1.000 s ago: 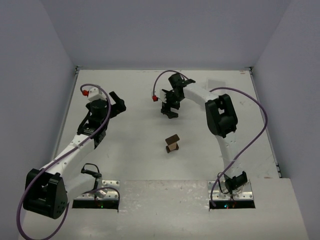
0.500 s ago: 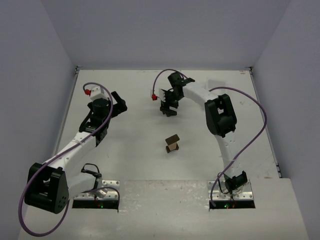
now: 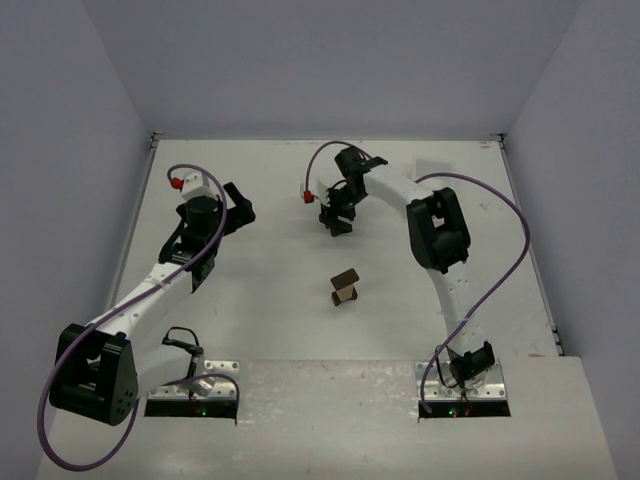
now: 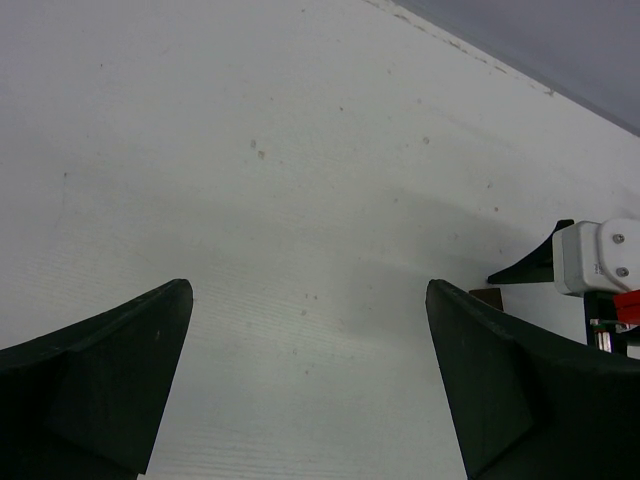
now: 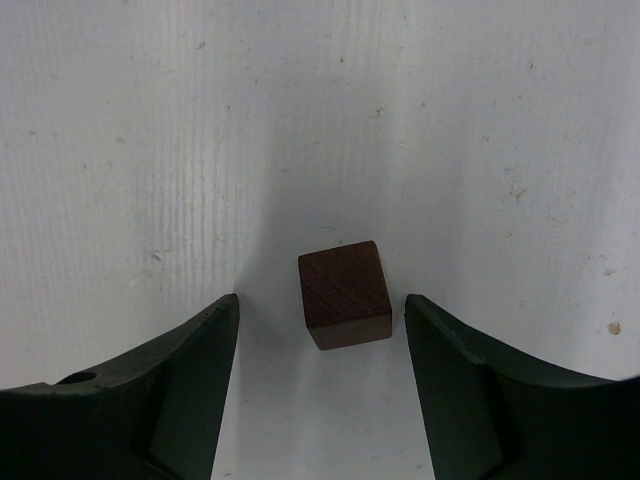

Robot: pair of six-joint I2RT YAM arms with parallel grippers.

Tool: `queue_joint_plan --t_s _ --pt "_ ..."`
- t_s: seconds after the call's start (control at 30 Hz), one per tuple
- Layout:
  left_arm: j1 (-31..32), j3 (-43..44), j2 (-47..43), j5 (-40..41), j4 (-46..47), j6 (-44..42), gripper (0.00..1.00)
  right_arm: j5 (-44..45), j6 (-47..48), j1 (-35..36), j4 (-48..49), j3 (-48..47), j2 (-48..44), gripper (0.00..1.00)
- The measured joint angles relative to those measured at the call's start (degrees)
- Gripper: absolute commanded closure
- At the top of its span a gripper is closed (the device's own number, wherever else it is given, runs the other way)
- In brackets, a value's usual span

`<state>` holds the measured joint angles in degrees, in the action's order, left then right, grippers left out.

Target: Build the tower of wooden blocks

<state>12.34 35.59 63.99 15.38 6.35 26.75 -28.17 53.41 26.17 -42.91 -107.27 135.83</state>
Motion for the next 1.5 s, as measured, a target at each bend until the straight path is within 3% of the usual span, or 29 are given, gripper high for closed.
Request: queue_joint_plan --t_s 0.3,0.9,1.2,1.37,1.5 --pt "0.0 0.02 0.0 -0.23 0.0 -0.17 0.0 0.25 0.1 0.78 -0.08 -0.24 0.22 0.39" --pt "0.0 0.02 0.0 -1.65 0.0 -0.63 0.0 1.91 -1.08 0.99 1.26 -0.17 0.12 0.39" --pt "0.0 0.03 0.0 -1.71 0.0 -0.8 0.0 3.39 -1.66 0.99 1.87 0.93 -0.65 0.45" --pt "0.0 0.04 0.01 -1.9 0.01 -0.8 0.0 3.88 -1.96 0.98 2.19 2.21 -1.44 0.55" --pt "0.0 0.04 0.07 -2.07 0.03 -0.82 0.0 3.89 -2.25 0.97 2.48 2.4 -1.54 0.53"
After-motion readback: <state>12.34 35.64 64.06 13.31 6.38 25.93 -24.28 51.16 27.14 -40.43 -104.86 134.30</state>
